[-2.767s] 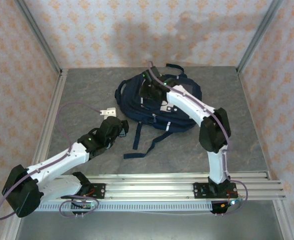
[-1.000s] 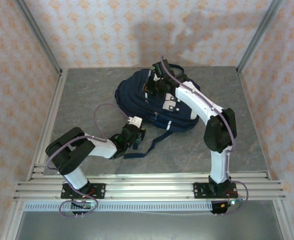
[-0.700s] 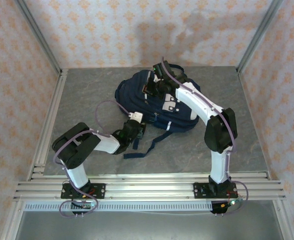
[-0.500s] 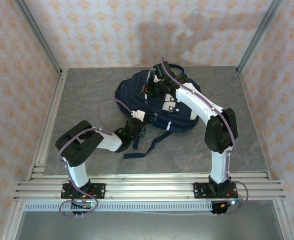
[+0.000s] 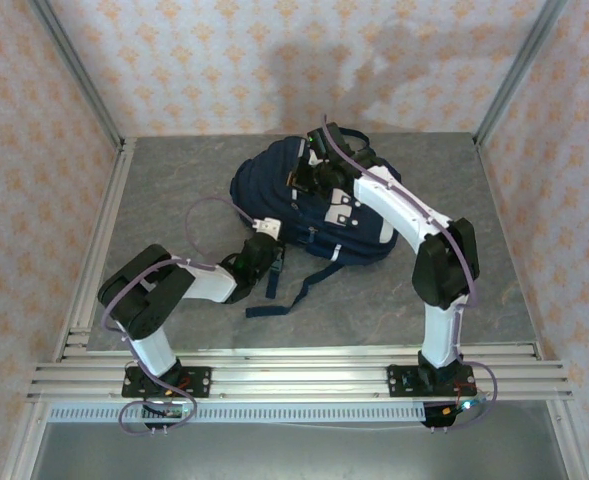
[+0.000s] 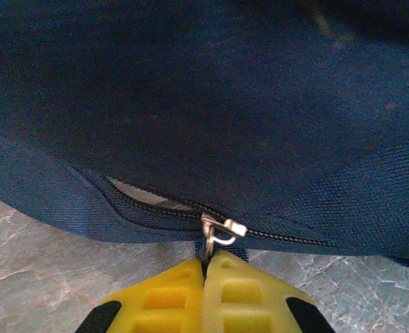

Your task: Pack the student bag

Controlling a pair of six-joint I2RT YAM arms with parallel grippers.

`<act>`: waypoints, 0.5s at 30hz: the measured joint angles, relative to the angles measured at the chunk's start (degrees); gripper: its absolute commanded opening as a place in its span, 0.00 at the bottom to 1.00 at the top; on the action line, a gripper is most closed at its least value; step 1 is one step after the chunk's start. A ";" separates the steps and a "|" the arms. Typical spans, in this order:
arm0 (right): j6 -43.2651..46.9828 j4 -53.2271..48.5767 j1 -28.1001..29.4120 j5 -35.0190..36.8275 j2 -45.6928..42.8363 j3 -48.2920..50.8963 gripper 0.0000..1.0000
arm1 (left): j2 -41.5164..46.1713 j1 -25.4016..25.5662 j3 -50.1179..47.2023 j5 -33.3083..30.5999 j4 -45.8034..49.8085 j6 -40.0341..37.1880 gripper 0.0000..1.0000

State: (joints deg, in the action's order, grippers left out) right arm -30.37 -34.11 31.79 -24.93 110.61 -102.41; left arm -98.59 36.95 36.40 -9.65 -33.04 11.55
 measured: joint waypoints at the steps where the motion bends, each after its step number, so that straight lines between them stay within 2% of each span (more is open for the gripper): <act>1: 0.79 -0.46 0.04 0.50 -0.11 -0.02 0.00 | 0.44 -0.11 -0.09 0.31 0.44 0.24 0.00; 3: 2.43 -1.42 0.24 1.57 -0.24 -0.02 0.26 | 1.55 -0.26 -0.15 1.79 1.66 0.74 0.00; 5: 3.43 -2.82 0.35 2.84 -0.52 0.00 0.43 | 2.60 -0.35 -0.15 3.17 3.02 1.46 0.00; 8: 3.41 -4.39 0.28 5.14 -2.08 0.44 0.54 | 4.28 0.07 -0.15 4.96 5.64 2.34 0.00; 11: 1.55 -5.01 0.28 8.81 -6.67 3.34 0.52 | 6.45 1.64 -0.15 6.47 7.23 3.61 0.00; 15: -6.54 -3.93 0.28 15.08 -18.78 13.09 0.32 | 9.44 4.50 -0.13 8.20 9.33 6.47 0.00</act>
State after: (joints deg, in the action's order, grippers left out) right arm -36.91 -38.04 32.08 -9.85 91.83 -89.32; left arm -89.14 41.45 36.27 -1.45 -23.70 18.02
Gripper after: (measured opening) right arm 0.391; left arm 0.043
